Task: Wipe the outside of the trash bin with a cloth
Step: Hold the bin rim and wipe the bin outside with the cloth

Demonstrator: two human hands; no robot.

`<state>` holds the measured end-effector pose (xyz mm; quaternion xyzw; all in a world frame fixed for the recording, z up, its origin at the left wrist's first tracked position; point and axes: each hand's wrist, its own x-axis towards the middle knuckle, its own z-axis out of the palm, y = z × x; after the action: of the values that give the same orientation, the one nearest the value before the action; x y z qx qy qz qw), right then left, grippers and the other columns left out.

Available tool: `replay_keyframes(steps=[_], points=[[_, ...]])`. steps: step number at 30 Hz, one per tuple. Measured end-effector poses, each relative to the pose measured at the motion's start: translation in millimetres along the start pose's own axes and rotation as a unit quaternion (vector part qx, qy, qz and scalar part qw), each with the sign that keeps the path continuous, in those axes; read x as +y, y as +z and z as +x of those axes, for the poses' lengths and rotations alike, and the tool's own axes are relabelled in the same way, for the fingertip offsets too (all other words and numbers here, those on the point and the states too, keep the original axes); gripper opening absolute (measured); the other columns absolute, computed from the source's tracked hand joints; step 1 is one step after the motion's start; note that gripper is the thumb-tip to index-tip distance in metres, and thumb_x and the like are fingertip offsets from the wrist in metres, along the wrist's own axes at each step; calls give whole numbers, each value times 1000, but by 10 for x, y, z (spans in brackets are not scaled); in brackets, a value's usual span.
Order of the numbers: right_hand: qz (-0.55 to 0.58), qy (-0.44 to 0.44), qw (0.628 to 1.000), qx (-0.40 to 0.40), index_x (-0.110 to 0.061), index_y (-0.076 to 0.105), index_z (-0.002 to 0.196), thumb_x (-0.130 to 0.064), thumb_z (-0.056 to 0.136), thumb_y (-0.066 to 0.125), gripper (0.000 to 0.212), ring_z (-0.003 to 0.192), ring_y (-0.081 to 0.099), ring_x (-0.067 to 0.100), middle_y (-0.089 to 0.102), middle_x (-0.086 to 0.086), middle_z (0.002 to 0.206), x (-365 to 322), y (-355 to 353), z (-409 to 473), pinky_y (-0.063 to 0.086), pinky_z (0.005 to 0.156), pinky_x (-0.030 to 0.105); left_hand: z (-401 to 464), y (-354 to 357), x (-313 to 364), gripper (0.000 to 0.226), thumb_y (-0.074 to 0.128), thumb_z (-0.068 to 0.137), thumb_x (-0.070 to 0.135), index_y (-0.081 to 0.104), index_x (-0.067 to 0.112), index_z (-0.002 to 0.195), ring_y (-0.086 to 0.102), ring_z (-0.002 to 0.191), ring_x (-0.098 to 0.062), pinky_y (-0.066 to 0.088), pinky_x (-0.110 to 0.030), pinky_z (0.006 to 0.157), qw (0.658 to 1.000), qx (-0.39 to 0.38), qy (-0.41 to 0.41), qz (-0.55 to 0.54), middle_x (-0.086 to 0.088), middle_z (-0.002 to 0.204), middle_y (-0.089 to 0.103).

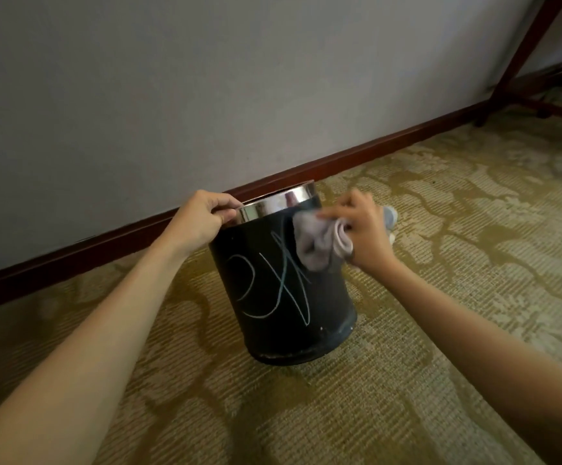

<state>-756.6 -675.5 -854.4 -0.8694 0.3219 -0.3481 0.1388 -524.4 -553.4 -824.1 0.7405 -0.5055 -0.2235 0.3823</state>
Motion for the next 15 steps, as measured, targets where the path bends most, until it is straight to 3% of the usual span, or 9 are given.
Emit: replay_keyframes(steps=[3,5,9,12,15], points=[[24,51,992,115,-27,74,97,-13,78,70,24,85,40,16,44,-8,86,-121,1,379,40,80,41,37,143,119,25,54,94,10,67,30,87,59,102,-17,44,-36,93,1000,-6,8,22,4,96,68],[13,63,990,124,-27,74,97,-10,79,69,26,85,38,15,45,-9,86,-131,43,363,38,79,41,57,186,139,21,54,94,11,68,26,90,59,100,-17,43,-33,88,1000,7,2,25,1,96,68],[-52,2,999,13,-25,74,93,-10,73,77,25,87,39,19,50,-4,90,39,125,-183,30,77,36,76,110,44,22,56,91,12,71,26,84,62,92,-16,46,-36,84,999,37,-23,3,1,87,70],[-75,-84,992,-57,-26,74,83,-11,68,80,23,82,44,23,55,-2,85,242,165,-782,37,71,42,89,12,-60,24,57,89,9,70,27,79,65,93,-26,48,-45,92,997,54,-48,-8,-4,85,71],[-75,-105,988,-85,-27,76,82,-7,66,75,25,78,44,21,56,-1,81,351,153,-1014,38,65,43,86,-6,-99,28,57,91,10,70,31,78,66,91,-20,48,-45,93,997,44,-63,-17,1,83,72]])
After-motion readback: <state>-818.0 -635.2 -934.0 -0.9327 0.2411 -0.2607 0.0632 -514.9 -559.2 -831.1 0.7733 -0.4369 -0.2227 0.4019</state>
